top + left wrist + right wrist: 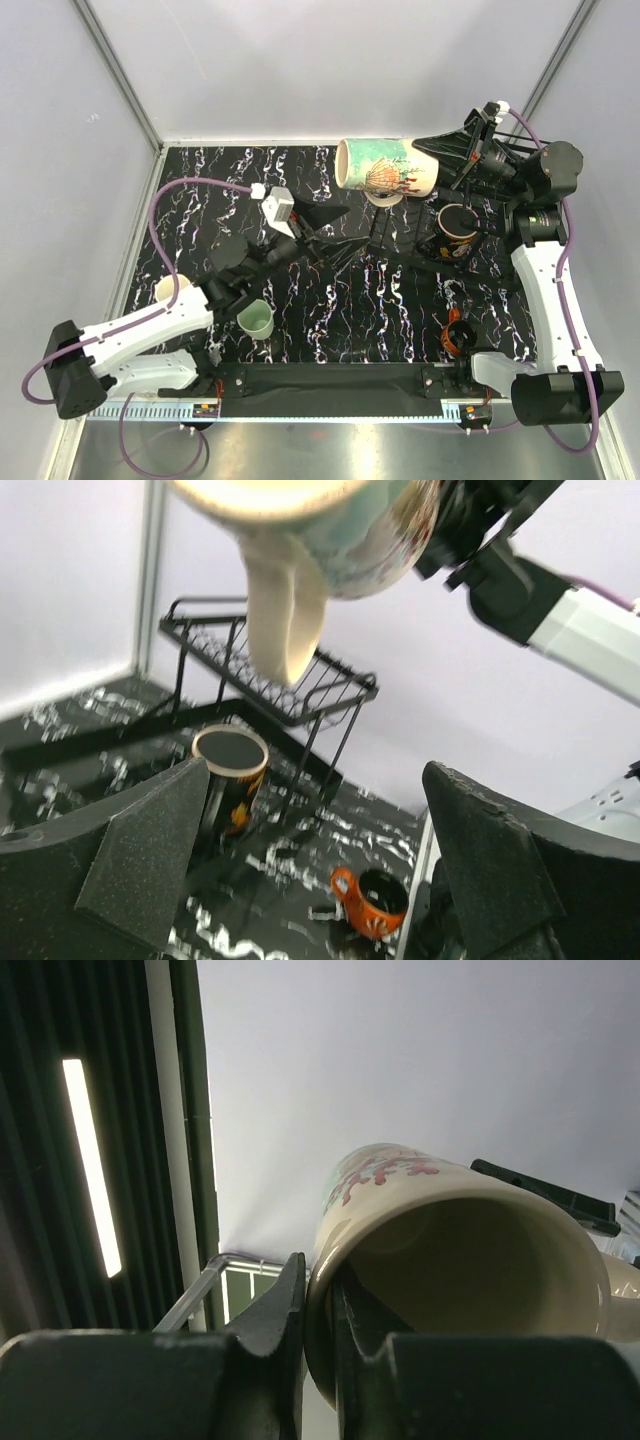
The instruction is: Load the cups into the dish rack
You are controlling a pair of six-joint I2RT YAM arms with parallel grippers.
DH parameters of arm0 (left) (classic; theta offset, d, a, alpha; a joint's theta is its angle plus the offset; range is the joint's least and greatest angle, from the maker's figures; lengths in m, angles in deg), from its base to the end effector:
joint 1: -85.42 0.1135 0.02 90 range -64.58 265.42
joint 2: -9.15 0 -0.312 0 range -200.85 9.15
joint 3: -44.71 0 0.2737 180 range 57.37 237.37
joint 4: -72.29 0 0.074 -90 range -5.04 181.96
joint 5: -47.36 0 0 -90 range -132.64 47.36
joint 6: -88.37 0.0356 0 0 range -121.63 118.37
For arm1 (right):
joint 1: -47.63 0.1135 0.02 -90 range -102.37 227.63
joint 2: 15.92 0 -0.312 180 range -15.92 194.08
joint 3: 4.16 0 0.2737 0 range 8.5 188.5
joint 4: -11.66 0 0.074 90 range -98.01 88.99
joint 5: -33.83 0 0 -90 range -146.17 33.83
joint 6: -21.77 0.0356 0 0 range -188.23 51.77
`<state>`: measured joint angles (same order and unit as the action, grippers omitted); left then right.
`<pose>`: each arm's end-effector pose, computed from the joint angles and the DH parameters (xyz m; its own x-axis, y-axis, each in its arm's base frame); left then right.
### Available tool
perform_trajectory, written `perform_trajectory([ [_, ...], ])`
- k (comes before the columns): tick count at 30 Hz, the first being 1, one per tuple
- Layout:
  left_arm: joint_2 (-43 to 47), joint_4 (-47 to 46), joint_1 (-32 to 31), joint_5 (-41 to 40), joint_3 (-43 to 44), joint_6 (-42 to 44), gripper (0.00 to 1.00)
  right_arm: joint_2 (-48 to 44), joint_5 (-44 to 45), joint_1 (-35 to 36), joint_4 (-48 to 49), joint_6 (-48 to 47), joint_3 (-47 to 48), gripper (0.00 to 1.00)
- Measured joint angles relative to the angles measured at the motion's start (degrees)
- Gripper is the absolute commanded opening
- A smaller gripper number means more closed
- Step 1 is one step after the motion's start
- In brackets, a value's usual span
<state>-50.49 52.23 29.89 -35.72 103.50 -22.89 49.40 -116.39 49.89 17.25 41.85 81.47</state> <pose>0.1319 -0.1997 0.4146 -0.1466 -0.4225 -0.8944 0.8903 0.3378 -0.3055 0.2275 0.0399 0.5320 -0.9010 0.4313 -0.0472 -0.1354 -0.1760 0.9750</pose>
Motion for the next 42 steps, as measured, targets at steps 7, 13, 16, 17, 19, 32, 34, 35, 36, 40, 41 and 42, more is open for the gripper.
perform_trajectory([
  [7, -5.9, -4.3, 0.0, 1.1, 4.6, 0.5, 0.94, -0.2, -1.0, 0.0, 1.7, 1.6, 0.0, 0.00],
  [13, -8.9, -6.6, 0.0, 2.1, 8.9, 0.7, 0.82, -1.0, -1.0, 0.6, 2.1, 1.9, -0.5, 0.00],
  [16, -10.4, -8.4, 0.0, 3.0, 10.4, 0.3, 0.73, -1.1, -1.0, 1.2, 3.5, 2.0, -0.7, 0.00],
  [17, -11.0, -9.0, 0.0, 3.4, 10.9, 0.2, 0.71, -1.1, -1.0, 1.4, 3.9, 2.1, -0.8, 0.00],
  [19, -12.1, -9.5, 0.0, 4.1, 12.0, -0.1, 0.67, -1.1, -1.0, 1.9, 4.8, 2.2, -0.9, 0.00],
  [32, -16.2, -10.4, 0.6, 6.8, 15.6, 0.7, 0.04, -1.6, 0.8, 1.6, 5.9, 6.5, -1.0, 0.00],
  [34, -16.2, -10.5, 0.7, 7.2, 15.6, 0.9, 0.00, -1.7, 0.9, 1.6, 5.9, 6.5, -1.0, 0.00],
  [35, -16.2, -10.5, 0.7, 7.2, 15.7, 0.9, 0.00, -1.8, 0.8, 1.6, 6.0, 6.5, -1.2, 0.00],
  [36, -16.2, -10.4, 0.7, 7.4, 15.7, 0.9, 0.00, -1.9, 1.0, 1.6, 6.2, 6.5, -1.4, 0.00],
  [40, -16.2, -10.0, 0.8, 7.4, 15.7, 0.9, 0.00, -1.9, 1.3, 1.6, 7.2, 6.5, -2.3, 0.06],
  [41, -16.2, -9.8, 0.8, 7.4, 15.7, 0.9, 0.00, -1.9, 1.3, 1.6, 7.3, 6.5, -2.4, 0.11],
  [42, -16.2, -9.7, 0.8, 7.3, 15.7, 0.9, 0.00, -1.9, 1.3, 1.6, 7.1, 6.5, -2.4, 0.18],
])
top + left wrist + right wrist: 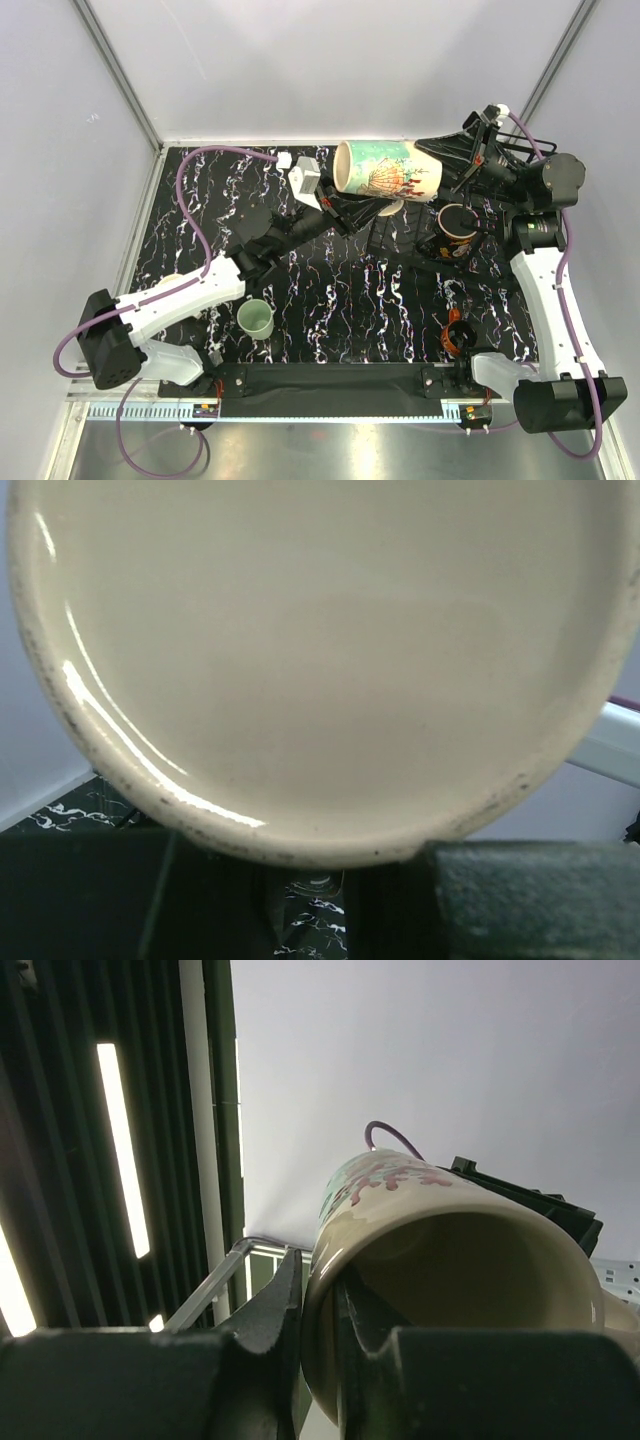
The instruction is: Load the cups into the dish rack
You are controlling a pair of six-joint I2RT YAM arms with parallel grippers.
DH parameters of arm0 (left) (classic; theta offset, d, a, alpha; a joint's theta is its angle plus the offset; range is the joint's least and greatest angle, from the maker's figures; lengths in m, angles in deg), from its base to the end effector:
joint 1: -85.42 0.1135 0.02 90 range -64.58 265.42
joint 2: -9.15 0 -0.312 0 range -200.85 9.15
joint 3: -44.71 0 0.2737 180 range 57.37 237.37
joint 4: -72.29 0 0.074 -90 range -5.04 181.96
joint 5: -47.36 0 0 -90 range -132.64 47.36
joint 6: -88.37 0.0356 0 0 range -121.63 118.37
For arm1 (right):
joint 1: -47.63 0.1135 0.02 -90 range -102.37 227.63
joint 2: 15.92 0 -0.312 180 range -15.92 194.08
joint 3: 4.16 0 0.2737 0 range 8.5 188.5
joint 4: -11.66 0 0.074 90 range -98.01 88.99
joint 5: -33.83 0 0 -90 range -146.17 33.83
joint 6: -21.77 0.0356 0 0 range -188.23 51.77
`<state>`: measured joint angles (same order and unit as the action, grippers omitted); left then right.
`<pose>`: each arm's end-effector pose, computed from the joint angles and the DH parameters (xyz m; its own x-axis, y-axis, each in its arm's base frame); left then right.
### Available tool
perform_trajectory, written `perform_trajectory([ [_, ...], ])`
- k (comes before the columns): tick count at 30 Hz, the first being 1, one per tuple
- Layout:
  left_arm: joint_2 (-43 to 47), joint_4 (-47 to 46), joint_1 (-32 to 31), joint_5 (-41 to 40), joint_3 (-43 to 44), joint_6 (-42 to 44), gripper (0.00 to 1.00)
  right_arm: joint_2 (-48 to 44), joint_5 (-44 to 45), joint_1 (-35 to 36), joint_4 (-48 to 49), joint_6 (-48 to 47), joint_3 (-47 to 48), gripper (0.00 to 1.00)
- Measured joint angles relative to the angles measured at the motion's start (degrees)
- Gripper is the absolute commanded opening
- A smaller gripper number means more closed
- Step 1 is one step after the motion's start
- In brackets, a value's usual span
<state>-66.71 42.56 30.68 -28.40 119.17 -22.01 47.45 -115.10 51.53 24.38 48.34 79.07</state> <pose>0.1735 -0.2606 0.4609 -0.0623 -0.4965 -0.8658 0.9545 0.2239 -0.1971 0.2128 0.0451 0.5351 -0.9157 0.4002 -0.0356 -0.1427 -0.2411 0.9599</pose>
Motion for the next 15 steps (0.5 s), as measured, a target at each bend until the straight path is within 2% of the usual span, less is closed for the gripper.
perform_trajectory([
  [1, 0.0, 0.2, 0.0, 0.0, 0.0, 0.0, 0.00, 0.0, 0.0, 0.0, -0.4, 0.0, 0.0, 0.32],
  [4, 0.1, 3.9, -0.4, -0.8, 0.8, -1.0, 0.00, -0.1, -0.4, 0.6, -5.8, -3.5, 1.0, 0.47],
  [8, 0.8, 9.2, -1.0, -2.3, 0.8, -1.3, 0.00, -0.1, -0.7, 1.1, -19.1, -14.3, 4.6, 0.60],
  [15, 6.6, 21.2, -0.7, -6.5, 0.4, 2.5, 0.00, -0.5, 0.2, 1.1, -34.9, -29.7, 5.9, 0.70],
])
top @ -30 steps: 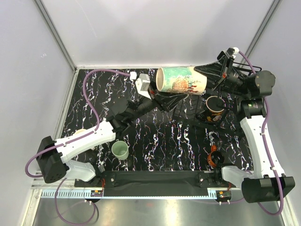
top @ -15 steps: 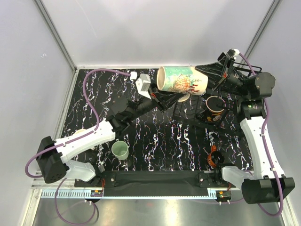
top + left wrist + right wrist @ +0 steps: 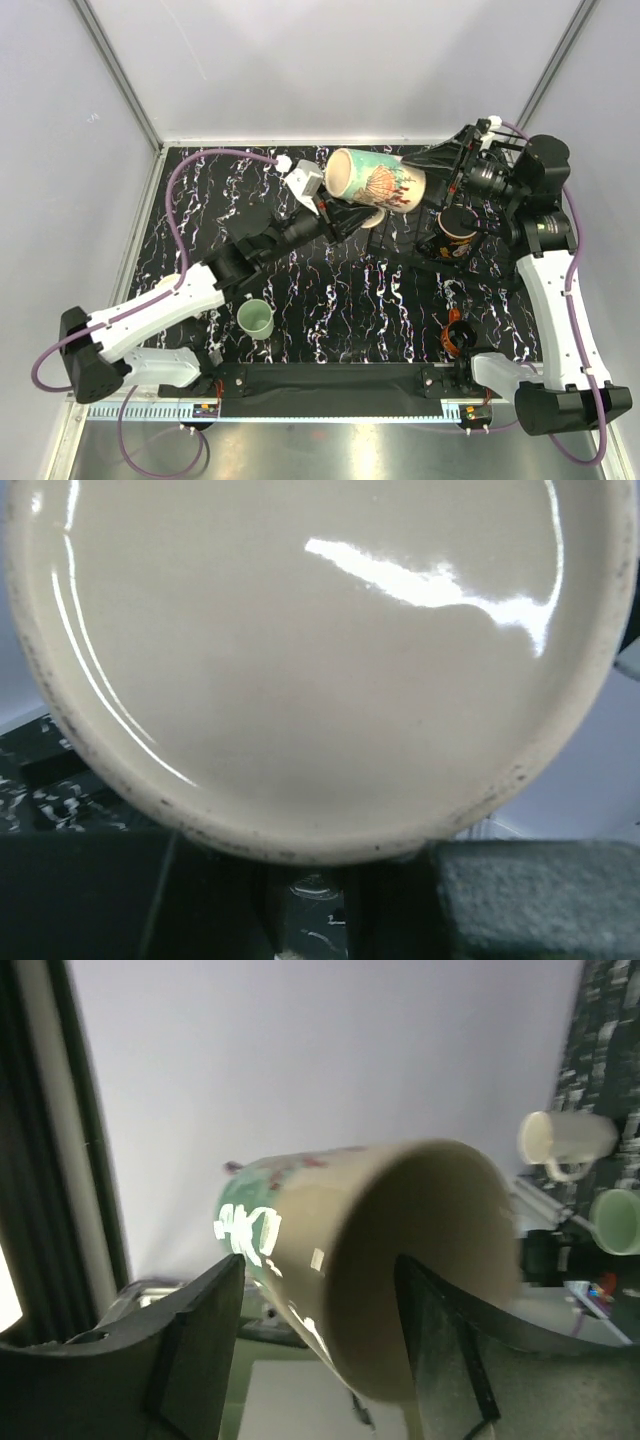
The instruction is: Load the cups into the dish rack
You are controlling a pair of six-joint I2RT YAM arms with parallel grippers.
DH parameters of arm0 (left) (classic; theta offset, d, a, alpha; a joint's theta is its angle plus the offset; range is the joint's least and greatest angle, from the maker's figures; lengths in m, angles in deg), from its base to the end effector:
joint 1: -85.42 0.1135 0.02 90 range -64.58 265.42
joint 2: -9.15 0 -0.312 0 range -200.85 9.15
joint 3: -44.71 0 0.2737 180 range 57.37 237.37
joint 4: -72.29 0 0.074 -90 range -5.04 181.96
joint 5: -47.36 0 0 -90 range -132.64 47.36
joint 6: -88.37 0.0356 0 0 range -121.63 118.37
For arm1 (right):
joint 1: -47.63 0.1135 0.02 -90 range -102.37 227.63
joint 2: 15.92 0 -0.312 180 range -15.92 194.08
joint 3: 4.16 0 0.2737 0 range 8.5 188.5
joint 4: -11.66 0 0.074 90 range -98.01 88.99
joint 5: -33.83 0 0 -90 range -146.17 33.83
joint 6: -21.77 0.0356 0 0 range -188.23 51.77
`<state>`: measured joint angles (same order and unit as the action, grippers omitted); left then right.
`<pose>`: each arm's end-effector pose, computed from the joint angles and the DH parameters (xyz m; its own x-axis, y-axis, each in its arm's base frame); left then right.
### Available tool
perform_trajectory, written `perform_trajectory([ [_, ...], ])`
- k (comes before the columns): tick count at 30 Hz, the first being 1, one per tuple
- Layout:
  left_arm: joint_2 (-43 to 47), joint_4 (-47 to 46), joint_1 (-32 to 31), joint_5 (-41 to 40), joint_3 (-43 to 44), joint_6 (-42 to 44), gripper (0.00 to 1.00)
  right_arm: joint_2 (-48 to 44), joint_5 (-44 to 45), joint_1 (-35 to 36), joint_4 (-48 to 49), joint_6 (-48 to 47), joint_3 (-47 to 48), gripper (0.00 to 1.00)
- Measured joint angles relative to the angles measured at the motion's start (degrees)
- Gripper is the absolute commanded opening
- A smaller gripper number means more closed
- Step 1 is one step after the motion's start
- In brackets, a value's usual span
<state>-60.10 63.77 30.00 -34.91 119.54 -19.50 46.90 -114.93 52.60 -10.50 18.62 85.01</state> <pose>0.1594 -0.2397 0.4585 -0.1415 -0.3305 -0.9331 0.8894 0.3715 -0.2664 0.2115 0.0489 0.5193 -0.8891 0.4425 -0.1172 -0.1218 0.0180 0.9924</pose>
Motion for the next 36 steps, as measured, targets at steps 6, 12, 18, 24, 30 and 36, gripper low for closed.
perform_trajectory([
  [6, 3.8, 9.7, 1.7, -6.1, 0.7, 4.9, 0.00, 3.5, 10.6, -0.7, -29.6, -23.5, 14.7, 0.74],
  [12, 3.7, 16.6, 2.4, -12.5, 0.9, 9.9, 0.00, 5.4, 30.7, -0.9, -51.8, -42.5, 34.1, 0.68],
  [18, -4.0, 18.8, 2.5, -15.0, 4.2, 13.4, 0.00, 3.4, 42.9, -0.9, -61.2, -52.0, 40.4, 0.00],
  [24, -16.3, 19.2, 2.2, -16.9, 9.9, 15.6, 0.00, 1.5, 47.7, -0.9, -65.5, -55.3, 39.6, 0.00],
  [30, -27.9, 20.4, 0.6, -20.8, 16.0, 17.9, 0.00, 0.5, 50.7, -0.9, -67.1, -57.2, 37.5, 0.00],
  [36, -37.5, 23.1, -1.1, -22.6, 21.4, 19.1, 0.00, 0.5, 52.0, -0.9, -67.1, -58.4, 37.4, 0.00],
])
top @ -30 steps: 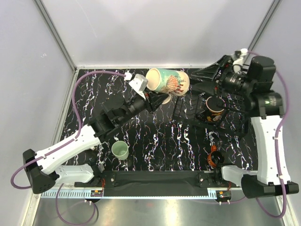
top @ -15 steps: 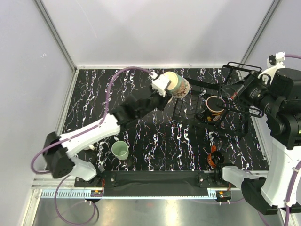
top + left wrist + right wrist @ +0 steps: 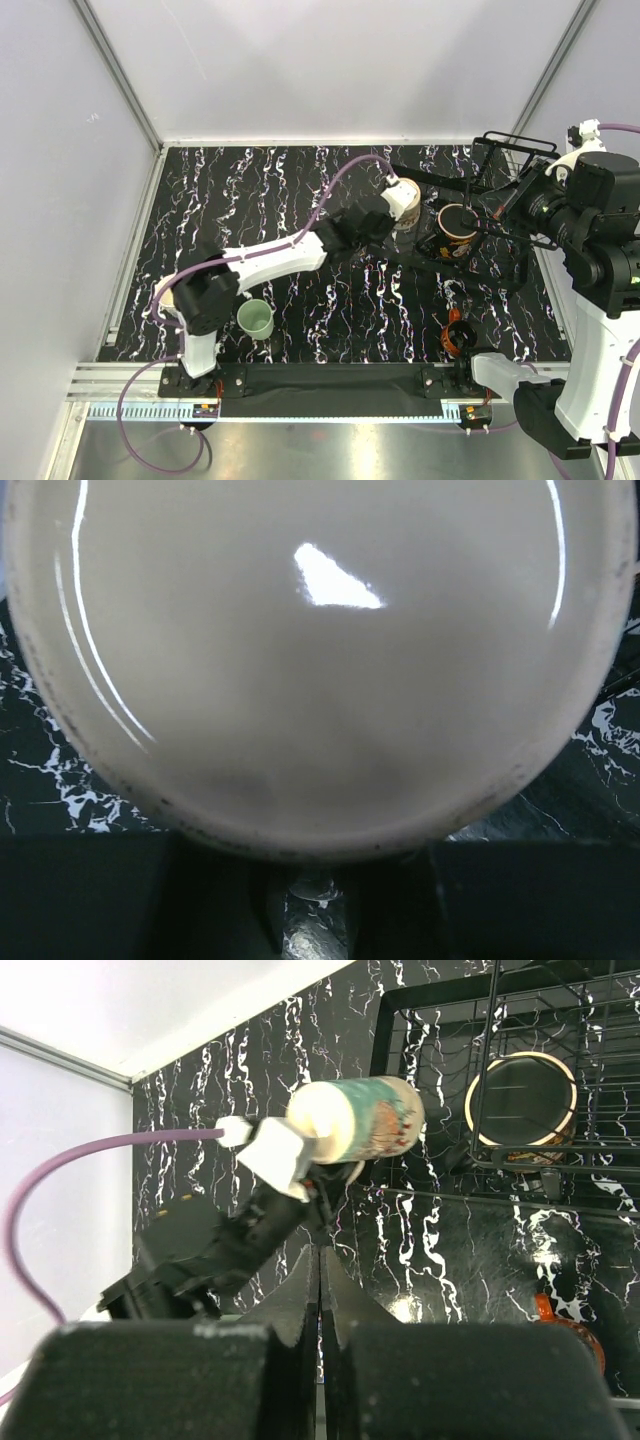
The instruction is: Load the cups into the dish rack
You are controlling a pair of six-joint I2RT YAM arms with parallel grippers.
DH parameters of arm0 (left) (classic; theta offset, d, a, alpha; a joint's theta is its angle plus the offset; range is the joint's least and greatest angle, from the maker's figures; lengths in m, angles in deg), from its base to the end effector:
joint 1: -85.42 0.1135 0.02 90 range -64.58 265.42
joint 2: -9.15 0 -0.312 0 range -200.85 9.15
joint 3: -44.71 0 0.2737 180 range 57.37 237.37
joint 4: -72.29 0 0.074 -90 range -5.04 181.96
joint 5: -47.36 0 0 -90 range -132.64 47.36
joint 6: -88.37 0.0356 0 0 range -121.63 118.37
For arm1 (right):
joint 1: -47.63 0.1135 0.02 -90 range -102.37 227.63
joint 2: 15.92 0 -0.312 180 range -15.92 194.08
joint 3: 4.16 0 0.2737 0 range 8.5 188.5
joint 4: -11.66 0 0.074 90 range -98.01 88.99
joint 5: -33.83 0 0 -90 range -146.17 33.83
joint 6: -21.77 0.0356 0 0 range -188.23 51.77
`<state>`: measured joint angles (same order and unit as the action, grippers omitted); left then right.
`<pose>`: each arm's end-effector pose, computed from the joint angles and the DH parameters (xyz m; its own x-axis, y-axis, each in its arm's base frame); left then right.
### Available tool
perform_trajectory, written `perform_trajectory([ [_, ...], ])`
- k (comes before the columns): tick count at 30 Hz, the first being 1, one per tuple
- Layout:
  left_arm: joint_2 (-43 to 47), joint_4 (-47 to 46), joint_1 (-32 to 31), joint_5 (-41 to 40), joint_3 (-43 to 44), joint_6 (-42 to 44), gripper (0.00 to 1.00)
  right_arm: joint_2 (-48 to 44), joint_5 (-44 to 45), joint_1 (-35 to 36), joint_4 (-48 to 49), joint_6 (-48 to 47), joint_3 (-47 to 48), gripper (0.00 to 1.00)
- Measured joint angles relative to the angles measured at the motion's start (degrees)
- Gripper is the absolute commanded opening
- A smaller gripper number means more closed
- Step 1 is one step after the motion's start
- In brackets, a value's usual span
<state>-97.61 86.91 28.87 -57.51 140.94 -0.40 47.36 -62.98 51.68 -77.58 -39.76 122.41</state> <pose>0.2707 -0.3931 0.3162 -0.2196 0.3701 -0.9026 0.6833 0.7188 0.1285 0.1005 0.0113 0.5888 -0.4678 0.4414 -0.7657 0.0529 0.8788 0.4742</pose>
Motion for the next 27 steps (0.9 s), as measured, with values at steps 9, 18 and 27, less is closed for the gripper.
perform_trajectory([
  [9, -9.4, 6.2, -2.1, -0.3, 10.6, -0.9, 0.00, -0.2, 0.3, 0.0, 0.0, -1.3, 0.0, 0.00],
  [18, -14.4, 10.0, -2.8, -0.2, 17.2, -2.1, 0.00, -1.5, 1.1, 0.0, 0.0, -2.0, -0.4, 0.00],
  [27, -18.5, 12.2, -3.2, 0.6, 20.5, -3.5, 0.00, -2.5, 1.7, 0.0, 0.0, -2.4, -2.4, 0.00],
])
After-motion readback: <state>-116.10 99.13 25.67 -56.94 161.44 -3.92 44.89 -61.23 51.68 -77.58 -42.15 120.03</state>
